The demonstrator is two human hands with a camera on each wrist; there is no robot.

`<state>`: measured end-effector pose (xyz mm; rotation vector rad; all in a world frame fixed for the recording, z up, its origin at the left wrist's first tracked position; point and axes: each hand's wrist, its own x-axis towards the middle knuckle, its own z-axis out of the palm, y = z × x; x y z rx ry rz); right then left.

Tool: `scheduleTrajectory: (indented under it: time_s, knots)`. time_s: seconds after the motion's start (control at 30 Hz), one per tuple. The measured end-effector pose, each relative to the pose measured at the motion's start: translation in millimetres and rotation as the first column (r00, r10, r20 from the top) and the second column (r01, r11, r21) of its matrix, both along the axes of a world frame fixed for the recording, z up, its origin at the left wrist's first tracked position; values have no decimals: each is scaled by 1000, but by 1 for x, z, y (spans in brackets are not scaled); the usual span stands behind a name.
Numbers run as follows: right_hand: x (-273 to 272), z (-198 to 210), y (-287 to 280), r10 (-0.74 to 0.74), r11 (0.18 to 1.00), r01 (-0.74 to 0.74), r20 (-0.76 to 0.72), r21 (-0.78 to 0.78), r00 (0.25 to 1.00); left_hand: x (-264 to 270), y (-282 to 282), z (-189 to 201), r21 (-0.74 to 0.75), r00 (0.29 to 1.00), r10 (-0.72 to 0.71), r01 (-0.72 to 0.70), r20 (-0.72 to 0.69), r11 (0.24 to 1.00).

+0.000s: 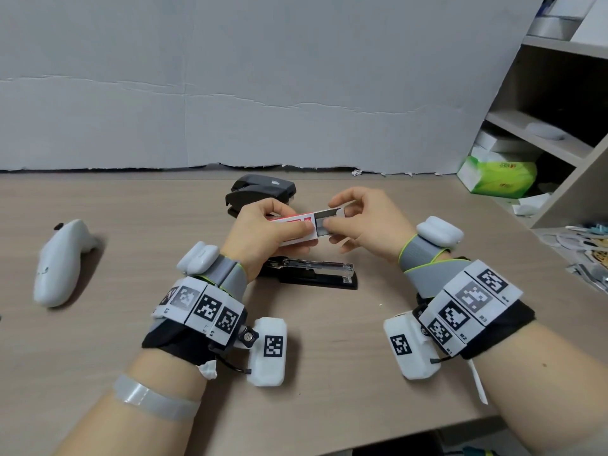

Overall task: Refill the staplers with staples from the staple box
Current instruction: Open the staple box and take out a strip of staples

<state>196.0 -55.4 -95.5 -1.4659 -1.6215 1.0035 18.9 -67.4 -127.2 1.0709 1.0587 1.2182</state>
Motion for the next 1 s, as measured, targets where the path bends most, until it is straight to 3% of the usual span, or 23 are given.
scheduleTrajectory:
  time_s: [0.1, 0.43, 0.57, 0.7, 0.8, 0.9, 1.0]
  knots:
    - [0, 1, 2, -44, 999, 44, 6, 14, 999, -1, 0, -1, -4, 1000, -7, 7, 1, 1000]
    - [9, -3, 4, -123, 988, 97, -248, -117, 961, -6, 2, -1, -27, 991, -41, 44, 127, 999]
    - [7, -8, 4, -150, 983, 113, -267, -146, 952, -6, 2, -1, -37, 985, -36, 43, 167, 998]
    - [3, -5, 7, -193, 978, 201, -119, 59, 974, -7, 4, -3, -81, 973, -1, 21, 229, 997]
    - [-4, 2, 5, -196, 957, 184, 33, 223, 980, -6, 5, -4, -94, 972, 10, 13, 236, 996]
    - [-13, 7, 1, -178, 937, 88, 243, 339, 954, -5, 5, -4, -80, 980, 12, 4, 200, 997]
    - [-18, 11, -2, -95, 937, -84, 479, 338, 873, -5, 4, -3, -53, 989, 16, -8, 144, 999]
